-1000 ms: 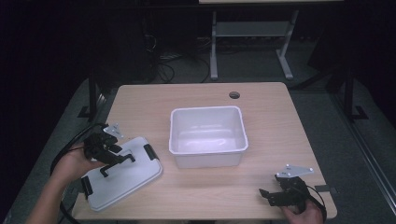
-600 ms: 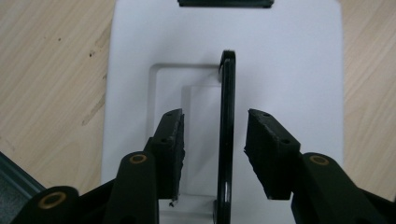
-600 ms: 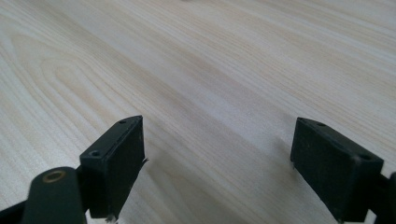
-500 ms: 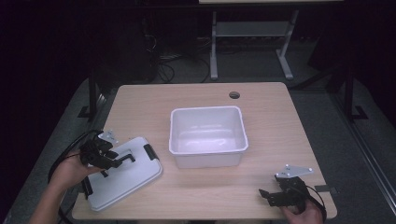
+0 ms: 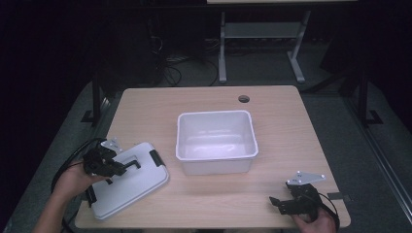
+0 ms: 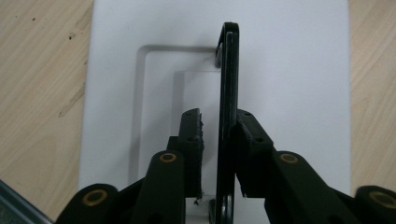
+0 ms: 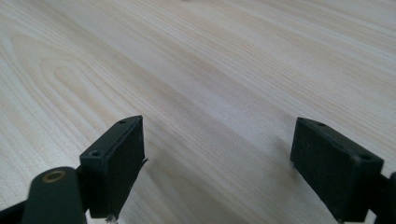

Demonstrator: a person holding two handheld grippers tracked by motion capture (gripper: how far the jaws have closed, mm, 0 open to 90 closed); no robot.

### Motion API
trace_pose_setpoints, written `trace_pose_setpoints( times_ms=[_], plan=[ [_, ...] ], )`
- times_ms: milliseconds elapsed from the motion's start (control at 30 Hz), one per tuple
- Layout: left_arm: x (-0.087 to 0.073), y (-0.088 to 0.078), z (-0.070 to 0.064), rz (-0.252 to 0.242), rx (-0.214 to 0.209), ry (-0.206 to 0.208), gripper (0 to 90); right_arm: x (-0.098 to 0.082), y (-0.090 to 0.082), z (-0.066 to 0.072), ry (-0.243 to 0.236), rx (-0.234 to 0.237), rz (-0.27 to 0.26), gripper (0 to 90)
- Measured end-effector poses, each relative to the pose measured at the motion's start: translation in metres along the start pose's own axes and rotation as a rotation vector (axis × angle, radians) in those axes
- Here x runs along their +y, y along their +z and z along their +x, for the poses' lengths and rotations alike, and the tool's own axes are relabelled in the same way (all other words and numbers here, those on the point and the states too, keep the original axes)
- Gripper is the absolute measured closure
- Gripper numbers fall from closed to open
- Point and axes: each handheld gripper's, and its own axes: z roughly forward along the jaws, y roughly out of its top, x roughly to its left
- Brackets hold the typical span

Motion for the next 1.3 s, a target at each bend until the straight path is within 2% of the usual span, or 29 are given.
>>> trace_pose_setpoints(
  times_ms=[367,567,1033,1300],
  plan=[
    [0.0001,0.0018,-0.0019,-0.006,-0.016,0.02,80.3,-0.0001,-0.0001,0.0001,-0.001,0.001,0.001,17.1],
    [0.0013,0.001,-0.0025,-0.008,-0.01,0.032,83.3,-0.0001,0.0001,0.0,-0.003,0.0,0.002,17.1],
    [0.0013,0.0003,-0.004,-0.013,-0.012,0.047,83.9,-0.0002,0.0002,-0.0001,-0.003,0.0,0.002,17.1],
    [0.0019,-0.0067,-0.0053,-0.022,-0.01,0.06,84.0,-0.0001,0.0003,-0.0001,-0.001,-0.001,0.003,17.1]
  ],
)
